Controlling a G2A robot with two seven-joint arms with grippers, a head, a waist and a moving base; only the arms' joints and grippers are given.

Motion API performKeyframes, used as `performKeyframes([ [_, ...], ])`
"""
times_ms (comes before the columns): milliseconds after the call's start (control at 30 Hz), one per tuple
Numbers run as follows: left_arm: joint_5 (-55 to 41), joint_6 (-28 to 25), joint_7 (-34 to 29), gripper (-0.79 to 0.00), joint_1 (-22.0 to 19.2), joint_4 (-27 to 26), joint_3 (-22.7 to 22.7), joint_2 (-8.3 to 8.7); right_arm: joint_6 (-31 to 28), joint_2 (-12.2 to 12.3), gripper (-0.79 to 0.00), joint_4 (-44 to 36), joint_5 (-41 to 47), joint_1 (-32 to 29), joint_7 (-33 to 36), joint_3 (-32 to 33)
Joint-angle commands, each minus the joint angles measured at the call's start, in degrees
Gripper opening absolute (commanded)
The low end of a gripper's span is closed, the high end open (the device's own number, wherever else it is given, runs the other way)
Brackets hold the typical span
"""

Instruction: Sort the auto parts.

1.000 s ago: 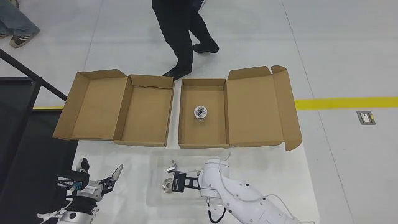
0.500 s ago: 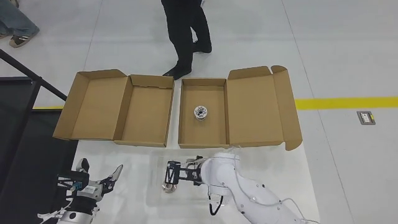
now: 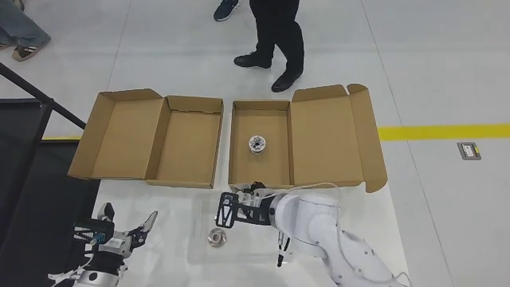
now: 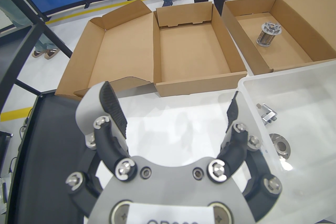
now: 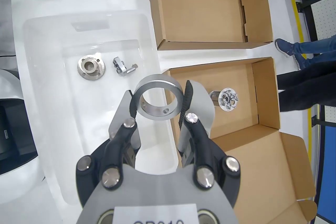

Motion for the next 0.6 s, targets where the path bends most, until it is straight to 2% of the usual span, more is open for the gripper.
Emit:
performKeyframes([
  [0, 0.00, 0.00, 0.00, 0.000, 0.00, 0.00, 0.00, 0.00, 0.87, -0.01, -0.785, 0.40, -0.03, -0.26, -0.40, 0.14],
  [67, 0.00, 0.00, 0.00, 0.000, 0.00, 0.00, 0.00, 0.00, 5.27, -0.34, -0.785, 2.57, 1.59, 0.07, -2.01, 0.92],
  [267, 0.00, 0.00, 0.00, 0.000, 0.00, 0.00, 0.00, 0.00, 25.27, -2.52, -0.785, 13.34, 6.92, 5.49, -3.85, 2.59],
  [367, 0.00, 0.00, 0.00, 0.000, 0.00, 0.00, 0.00, 0.00, 29.52, -3.60, -0.785, 20.91, 8.16, 9.35, -2.83, 1.78],
  [567, 0.00, 0.00, 0.00, 0.000, 0.00, 0.00, 0.00, 0.00, 31.12, -5.88, -0.785, 35.39, 12.70, 16.35, -2.22, -0.63],
])
